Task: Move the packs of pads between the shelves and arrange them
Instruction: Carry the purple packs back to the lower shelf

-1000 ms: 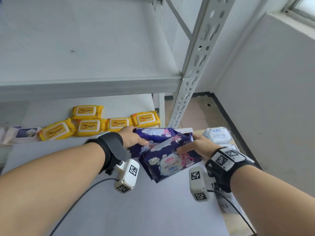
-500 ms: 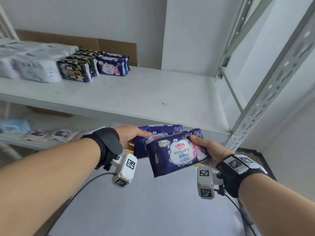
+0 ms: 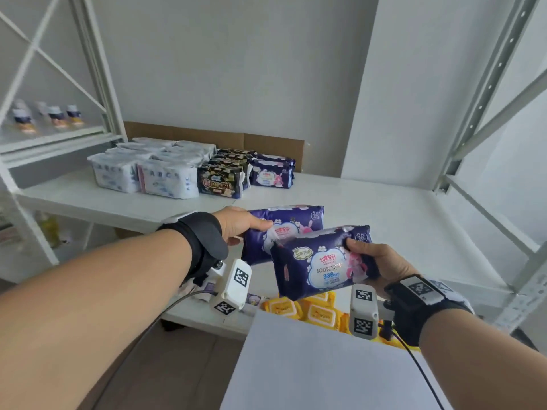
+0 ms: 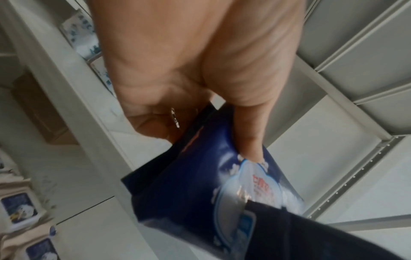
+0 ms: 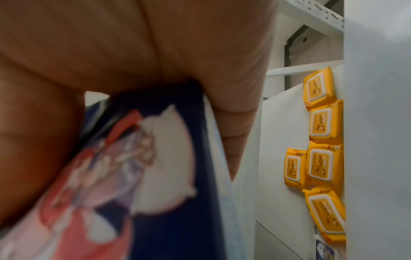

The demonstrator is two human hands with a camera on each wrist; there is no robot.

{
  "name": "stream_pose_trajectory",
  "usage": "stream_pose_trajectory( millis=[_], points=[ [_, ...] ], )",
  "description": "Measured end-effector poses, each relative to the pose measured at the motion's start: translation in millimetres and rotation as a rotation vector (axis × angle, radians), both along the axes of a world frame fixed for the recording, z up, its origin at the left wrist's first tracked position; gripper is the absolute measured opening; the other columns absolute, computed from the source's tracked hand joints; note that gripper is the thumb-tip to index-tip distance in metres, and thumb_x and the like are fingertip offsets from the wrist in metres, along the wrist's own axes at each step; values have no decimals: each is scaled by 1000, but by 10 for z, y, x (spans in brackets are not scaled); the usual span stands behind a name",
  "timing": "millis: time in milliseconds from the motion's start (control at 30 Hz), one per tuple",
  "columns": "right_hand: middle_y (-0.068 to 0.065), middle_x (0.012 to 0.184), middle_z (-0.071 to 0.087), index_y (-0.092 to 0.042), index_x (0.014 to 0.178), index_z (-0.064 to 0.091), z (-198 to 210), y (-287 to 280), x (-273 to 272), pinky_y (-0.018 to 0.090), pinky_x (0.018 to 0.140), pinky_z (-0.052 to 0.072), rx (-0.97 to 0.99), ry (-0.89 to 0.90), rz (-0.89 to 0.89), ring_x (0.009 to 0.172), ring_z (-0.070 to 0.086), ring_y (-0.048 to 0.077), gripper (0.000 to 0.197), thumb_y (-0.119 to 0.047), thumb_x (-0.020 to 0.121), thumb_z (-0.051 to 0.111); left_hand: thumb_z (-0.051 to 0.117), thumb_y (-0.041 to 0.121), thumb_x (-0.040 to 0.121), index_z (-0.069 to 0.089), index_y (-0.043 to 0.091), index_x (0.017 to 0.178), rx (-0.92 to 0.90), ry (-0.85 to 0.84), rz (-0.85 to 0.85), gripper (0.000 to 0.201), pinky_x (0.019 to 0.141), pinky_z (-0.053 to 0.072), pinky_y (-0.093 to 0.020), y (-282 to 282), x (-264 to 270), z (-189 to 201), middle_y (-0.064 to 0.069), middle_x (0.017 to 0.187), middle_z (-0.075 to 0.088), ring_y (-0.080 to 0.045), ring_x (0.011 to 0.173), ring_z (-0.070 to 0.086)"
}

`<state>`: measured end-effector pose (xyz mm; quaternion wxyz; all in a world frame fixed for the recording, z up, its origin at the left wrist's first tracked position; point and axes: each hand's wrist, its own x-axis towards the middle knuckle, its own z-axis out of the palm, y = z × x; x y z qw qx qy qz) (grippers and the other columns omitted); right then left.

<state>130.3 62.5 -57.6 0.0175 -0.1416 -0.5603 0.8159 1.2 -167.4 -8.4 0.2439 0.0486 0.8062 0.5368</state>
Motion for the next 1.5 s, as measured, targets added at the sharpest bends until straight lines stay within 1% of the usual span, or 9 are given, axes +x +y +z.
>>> stream_pose_trajectory(
  millis=[167,267,400,567,867,1000,1100,1200,1500],
  points=[
    [16,84,74,-3,78,77,-93,-637,-391,39,60,58,-80,40,-83,73,73,30,21,-14,73,59,77,22,76,52,13,124,-52,68,-135,55,74,43,-27,-501,-626,138,-7,113,65,-16,91,57],
    [14,81,75,-6,73,78,-112,-901,-566,38,59,58,-93,45,-135,71,73,29,21,-14,73,58,78,21,75,50,15,129,-66,102,-207,61,70,46,-26,-663,-908,210,-2,103,65,-13,87,59],
    [17,84,74,-6,75,77,-34,-1070,-756,40,59,58,-70,36,-209,73,72,32,18,-12,72,61,79,19,73,51,9,131,-78,110,-282,65,70,49,-25,-727,-1241,238,-8,123,62,-18,96,62],
    [18,82,74,-3,79,73,68,-1061,-1044,38,54,57,-57,25,-255,70,72,33,17,-10,70,61,81,15,71,53,4,128,-82,144,-341,64,99,49,-40,-555,-1579,272,-13,123,62,-28,111,61],
    [20,82,73,4,98,62,206,-628,-1691,42,57,59,-69,57,-364,70,71,36,29,4,72,49,80,25,72,45,7,138,-157,261,-409,77,106,41,-42,86,-2295,484,-12,138,52,-30,124,52],
    [18,74,72,2,87,62,175,-464,-1926,39,53,58,-48,-13,-450,62,70,34,27,7,80,37,77,32,75,34,10,145,-287,356,-427,85,110,35,-35,320,-2571,454,-9,147,40,-27,132,42],
    [21,82,70,4,87,60,145,-382,-2126,47,69,59,-21,-67,-508,72,68,38,25,7,79,37,73,33,79,30,9,147,-356,395,-495,84,109,34,-32,478,-2803,432,-9,150,36,-26,135,39],
    [24,100,61,5,94,55,143,-322,-2380,58,98,41,9,-113,-575,93,59,42,30,8,77,30,72,33,81,31,6,146,-413,434,-550,82,106,41,-36,606,-3049,433,-11,146,42,-27,129,46],
    [25,103,54,2,95,46,12,-88,-3146,63,102,33,10,-131,-646,97,53,43,36,13,74,19,73,30,80,56,2,123,-545,488,-651,54,94,51,-34,982,-3757,383,-14,122,63,-28,110,61]
  ],
)
